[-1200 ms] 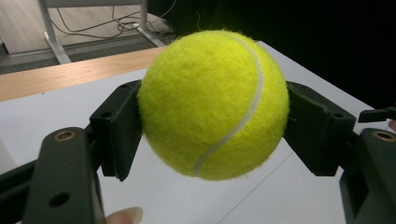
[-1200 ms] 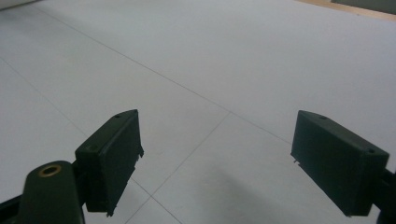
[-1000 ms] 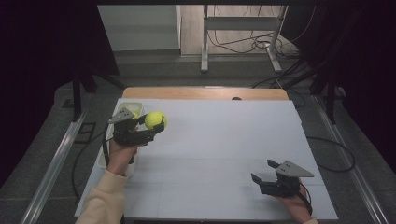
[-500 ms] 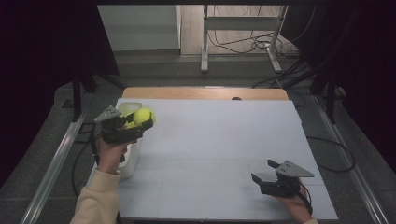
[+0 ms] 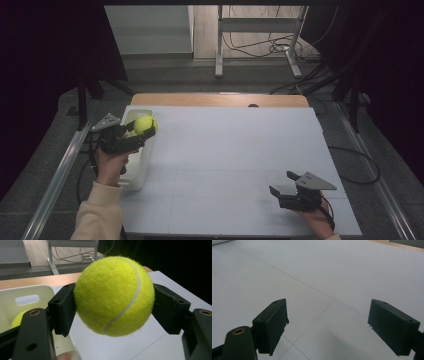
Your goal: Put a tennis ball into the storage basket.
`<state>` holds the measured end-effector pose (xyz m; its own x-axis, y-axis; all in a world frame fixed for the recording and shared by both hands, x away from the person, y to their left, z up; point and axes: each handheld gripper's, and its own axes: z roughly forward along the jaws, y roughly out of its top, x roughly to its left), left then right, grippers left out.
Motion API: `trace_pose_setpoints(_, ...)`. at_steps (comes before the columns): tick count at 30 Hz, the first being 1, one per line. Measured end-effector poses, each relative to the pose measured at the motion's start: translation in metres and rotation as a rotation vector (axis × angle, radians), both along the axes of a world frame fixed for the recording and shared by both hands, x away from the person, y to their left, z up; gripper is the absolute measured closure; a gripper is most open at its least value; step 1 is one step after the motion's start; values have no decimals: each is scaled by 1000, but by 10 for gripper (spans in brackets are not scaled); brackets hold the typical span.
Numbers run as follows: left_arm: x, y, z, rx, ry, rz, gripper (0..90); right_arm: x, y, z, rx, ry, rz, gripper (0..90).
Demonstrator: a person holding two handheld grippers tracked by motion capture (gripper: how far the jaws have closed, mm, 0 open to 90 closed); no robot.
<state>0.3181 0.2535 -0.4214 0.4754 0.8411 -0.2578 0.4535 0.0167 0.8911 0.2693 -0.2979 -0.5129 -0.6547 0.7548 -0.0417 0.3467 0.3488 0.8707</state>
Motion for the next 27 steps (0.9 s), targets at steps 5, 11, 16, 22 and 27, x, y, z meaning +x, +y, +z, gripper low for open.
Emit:
trace_pose_setpoints(5,-2,8,-1,15,6,22,263,0,0,0,-1,-1,0,167)
trace_pose_setpoints(11,-3,17,-4,27,20,44,264,0,0,0,-4,-1,1,168)
trace_pose_setpoints(16,-3,25,-7,27,28,66,263,0,0,0,-2,1,-3,168)
trace_pose_setpoints(22,-4,33,-10,30,42,89,263,0,0,0,-4,0,-2,168)
trace_pose_setpoints(27,-3,35,-13,44,56,96,264,0,0,0,-4,-1,-3,168)
